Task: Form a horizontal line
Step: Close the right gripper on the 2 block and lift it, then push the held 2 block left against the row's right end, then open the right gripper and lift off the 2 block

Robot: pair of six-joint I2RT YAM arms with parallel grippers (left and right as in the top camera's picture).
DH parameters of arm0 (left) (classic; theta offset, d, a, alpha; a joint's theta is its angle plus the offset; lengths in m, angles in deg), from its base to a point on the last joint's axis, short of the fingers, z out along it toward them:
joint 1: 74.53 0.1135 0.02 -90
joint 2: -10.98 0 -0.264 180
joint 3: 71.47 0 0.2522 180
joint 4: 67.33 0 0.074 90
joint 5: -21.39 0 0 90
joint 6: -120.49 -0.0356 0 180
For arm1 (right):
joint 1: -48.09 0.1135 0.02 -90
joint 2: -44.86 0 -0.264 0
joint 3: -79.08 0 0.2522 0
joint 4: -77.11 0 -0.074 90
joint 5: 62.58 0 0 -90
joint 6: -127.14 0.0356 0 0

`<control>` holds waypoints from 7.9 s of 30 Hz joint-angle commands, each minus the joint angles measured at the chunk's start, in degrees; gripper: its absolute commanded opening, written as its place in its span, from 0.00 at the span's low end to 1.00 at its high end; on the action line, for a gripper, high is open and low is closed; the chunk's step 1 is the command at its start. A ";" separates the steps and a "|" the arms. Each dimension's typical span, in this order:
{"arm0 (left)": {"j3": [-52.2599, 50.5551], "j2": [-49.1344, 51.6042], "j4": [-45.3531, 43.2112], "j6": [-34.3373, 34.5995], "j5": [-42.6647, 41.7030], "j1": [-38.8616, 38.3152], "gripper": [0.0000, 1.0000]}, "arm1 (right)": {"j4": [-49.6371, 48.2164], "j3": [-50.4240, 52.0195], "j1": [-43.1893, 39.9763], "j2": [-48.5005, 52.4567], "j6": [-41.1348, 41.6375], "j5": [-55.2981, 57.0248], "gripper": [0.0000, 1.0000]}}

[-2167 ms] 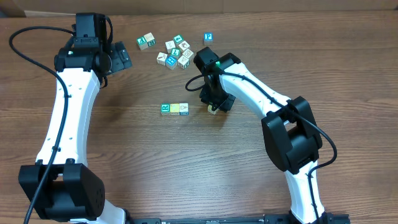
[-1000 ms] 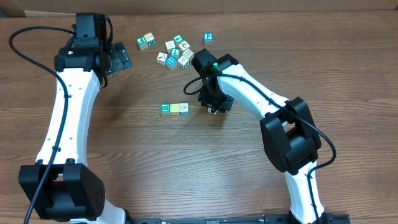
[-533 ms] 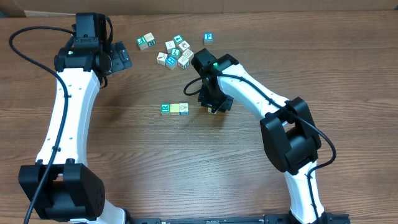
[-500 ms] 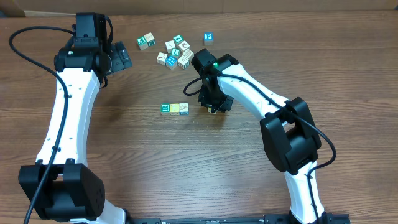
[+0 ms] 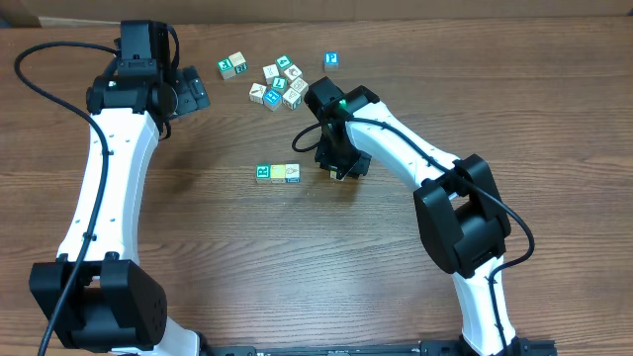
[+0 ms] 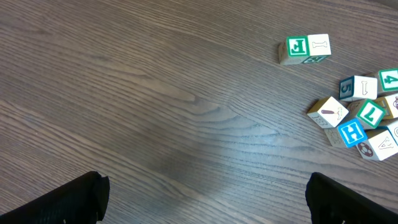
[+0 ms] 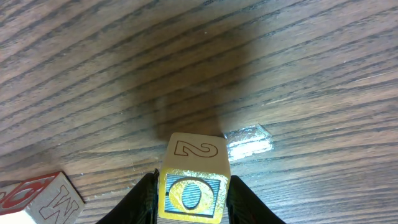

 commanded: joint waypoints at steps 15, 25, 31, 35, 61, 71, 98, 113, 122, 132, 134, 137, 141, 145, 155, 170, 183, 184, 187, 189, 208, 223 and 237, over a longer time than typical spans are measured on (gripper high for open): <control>0.11 0.15 -0.09 -0.24 0.96 -0.11 1.00 | -0.17 0.31 0.33 0.26 -0.35 0.07 0.34; 0.11 0.15 -0.09 -0.24 0.96 -0.11 1.00 | -0.20 0.31 0.33 0.26 -0.55 0.44 0.34; 0.11 0.15 -0.09 -0.24 0.96 -0.11 1.00 | -0.20 0.31 0.33 0.26 -0.52 0.72 0.35; 0.11 0.15 -0.09 -0.24 0.96 -0.11 1.00 | -0.22 0.31 0.33 0.26 -0.52 0.72 0.34; 0.11 0.15 -0.09 -0.24 0.96 -0.11 1.00 | -0.35 0.31 0.33 0.26 -0.50 1.81 0.32; 0.11 0.15 -0.09 -0.24 0.98 -0.11 1.00 | -0.50 0.28 0.33 0.26 -2.89 1.03 0.24; 0.11 0.15 -0.09 -0.24 0.96 -0.11 1.00 | -2.58 0.28 0.33 0.26 -10.95 -4.00 0.26; 0.11 0.15 -0.09 -0.24 0.96 -0.11 1.00 | -2.80 0.28 0.33 0.26 -10.95 -4.00 0.31; 0.11 0.15 -0.09 -0.24 0.96 -0.11 0.99 | -2.80 0.28 0.33 0.26 -10.95 -4.00 0.36; 0.11 0.15 -0.09 -0.24 0.96 -0.11 1.00 | -2.82 0.28 0.33 0.26 -10.95 -4.00 0.53; 0.11 0.15 -0.09 -0.24 0.96 -0.11 1.00 | -2.80 0.28 0.33 0.26 -10.95 -4.00 0.54; 0.11 0.15 -0.07 -0.24 0.96 -0.11 1.00 | -2.80 0.28 0.33 0.26 -10.95 -4.00 0.55; 0.11 0.15 -0.07 -0.24 0.96 -0.11 1.00 | -2.80 0.28 0.33 0.26 -10.95 -4.00 0.56; 0.11 0.15 -0.07 -0.24 0.96 -0.11 1.00 | -2.80 0.28 0.33 0.26 -10.95 -4.00 0.56; 0.11 0.15 -0.07 -0.24 0.96 -0.11 1.00 | -2.80 0.28 0.33 0.26 -10.95 -4.00 0.66; 0.11 0.15 -0.07 -0.24 0.96 -0.11 1.00 | -2.80 0.28 0.33 0.26 -10.93 -4.00 0.80; 0.11 0.15 -0.09 -0.24 0.96 -0.11 1.00 | -3.02 0.28 0.33 0.26 -10.93 -4.00 0.96; 0.11 0.15 -0.09 -0.24 0.96 -0.11 1.00 | -3.02 0.28 0.33 0.26 -10.93 -4.00 0.97; 0.11 0.15 -0.07 -0.24 0.96 -0.11 1.00 | -3.04 0.28 0.33 0.26 -10.93 -4.00 1.00; 0.11 0.15 -0.09 -0.24 0.96 -0.11 1.00 | -3.04 0.28 0.33 0.26 -10.93 -4.00 1.00; 0.11 0.15 -0.09 -0.24 0.96 -0.11 1.00 | 2.16 -7.87 -1.27 -1.03 -10.75 -4.00 1.00; 0.11 0.15 -0.09 -0.24 0.96 -0.15 1.00 | 4.59 -6.47 -5.07 -0.98 -10.75 -3.98 1.00; 0.11 0.15 -0.09 -0.24 0.96 -0.15 0.99 | 3.52 -2.34 -5.18 -0.94 -9.44 -1.92 1.00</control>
